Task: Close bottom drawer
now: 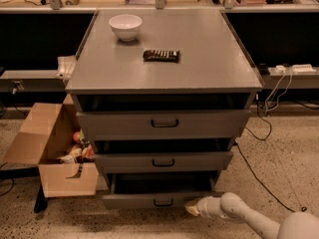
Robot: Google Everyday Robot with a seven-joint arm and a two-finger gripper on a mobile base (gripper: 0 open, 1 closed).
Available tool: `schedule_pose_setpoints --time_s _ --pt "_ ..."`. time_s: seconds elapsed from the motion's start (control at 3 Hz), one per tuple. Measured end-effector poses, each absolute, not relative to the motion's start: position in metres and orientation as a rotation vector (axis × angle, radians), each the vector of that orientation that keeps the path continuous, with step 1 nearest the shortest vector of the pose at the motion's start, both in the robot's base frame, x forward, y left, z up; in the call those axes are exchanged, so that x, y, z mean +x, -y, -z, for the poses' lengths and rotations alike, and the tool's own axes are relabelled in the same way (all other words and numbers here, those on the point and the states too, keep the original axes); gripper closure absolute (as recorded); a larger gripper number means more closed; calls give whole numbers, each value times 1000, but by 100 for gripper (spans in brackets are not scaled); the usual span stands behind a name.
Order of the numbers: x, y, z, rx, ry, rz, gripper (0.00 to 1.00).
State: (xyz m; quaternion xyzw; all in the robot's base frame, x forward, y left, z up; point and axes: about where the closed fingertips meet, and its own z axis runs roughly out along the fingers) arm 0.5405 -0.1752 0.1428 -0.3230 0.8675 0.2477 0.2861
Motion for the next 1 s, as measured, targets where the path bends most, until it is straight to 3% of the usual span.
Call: schedule_pose_setpoints --time_s 1.0 --pt "565 187 -148 -826 -2293 -650 100"
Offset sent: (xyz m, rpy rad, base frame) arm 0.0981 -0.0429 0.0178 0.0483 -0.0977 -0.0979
